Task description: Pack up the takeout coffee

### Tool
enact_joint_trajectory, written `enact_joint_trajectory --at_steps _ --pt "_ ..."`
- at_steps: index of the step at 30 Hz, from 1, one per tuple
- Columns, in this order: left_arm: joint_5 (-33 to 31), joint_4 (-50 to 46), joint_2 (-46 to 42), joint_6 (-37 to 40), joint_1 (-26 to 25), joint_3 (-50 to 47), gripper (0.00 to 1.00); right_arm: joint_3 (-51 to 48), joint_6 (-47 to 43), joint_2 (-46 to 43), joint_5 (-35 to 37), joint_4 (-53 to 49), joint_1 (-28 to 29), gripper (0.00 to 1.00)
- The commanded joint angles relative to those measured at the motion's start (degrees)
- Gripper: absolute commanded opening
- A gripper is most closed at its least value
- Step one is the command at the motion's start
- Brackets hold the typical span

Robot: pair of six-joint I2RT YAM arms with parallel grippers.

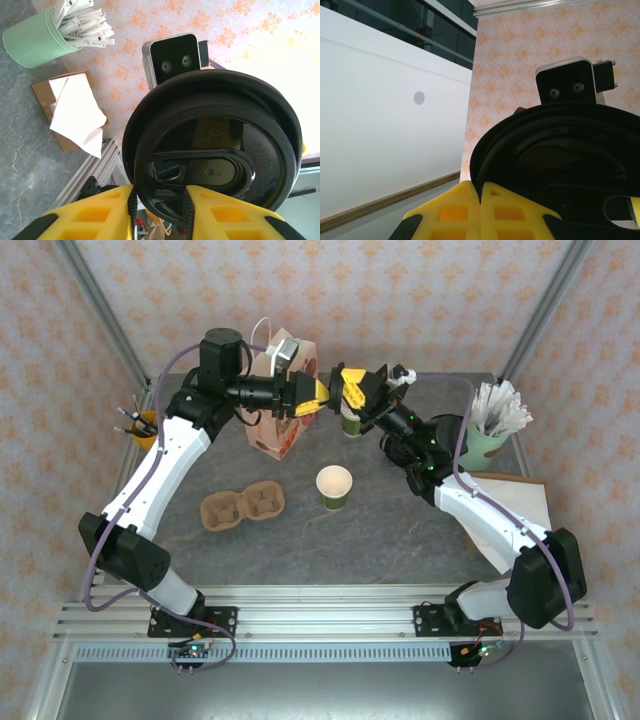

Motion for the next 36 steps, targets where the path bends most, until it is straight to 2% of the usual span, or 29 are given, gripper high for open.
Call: enact_joint_trajectory --at_steps 1,12,29,36 --pt "0.4 3.49 0.1 -0.59 -0.6 0.0 0.29 0.06 1.01 0.05 -0.07 5.76 0.54 0.0" --pt "-0.34 3.9 -0.3 -1.1 -0.53 -0.53 0.26 -0.64 1.03 -0.4 0.71 6.31 0.53 0.0" --pt "-3.0 7.15 -2.76 -3.34 -0.53 -3.27 0.12 -4.58 -0.04 -2.01 2.57 6.72 0.54 0.0" --pt "-4.1 3.5 -3.23 -0.63 -0.53 -3.87 0.07 -7.11 -1.76 -3.15 2.94 4.81 0.54 0.0"
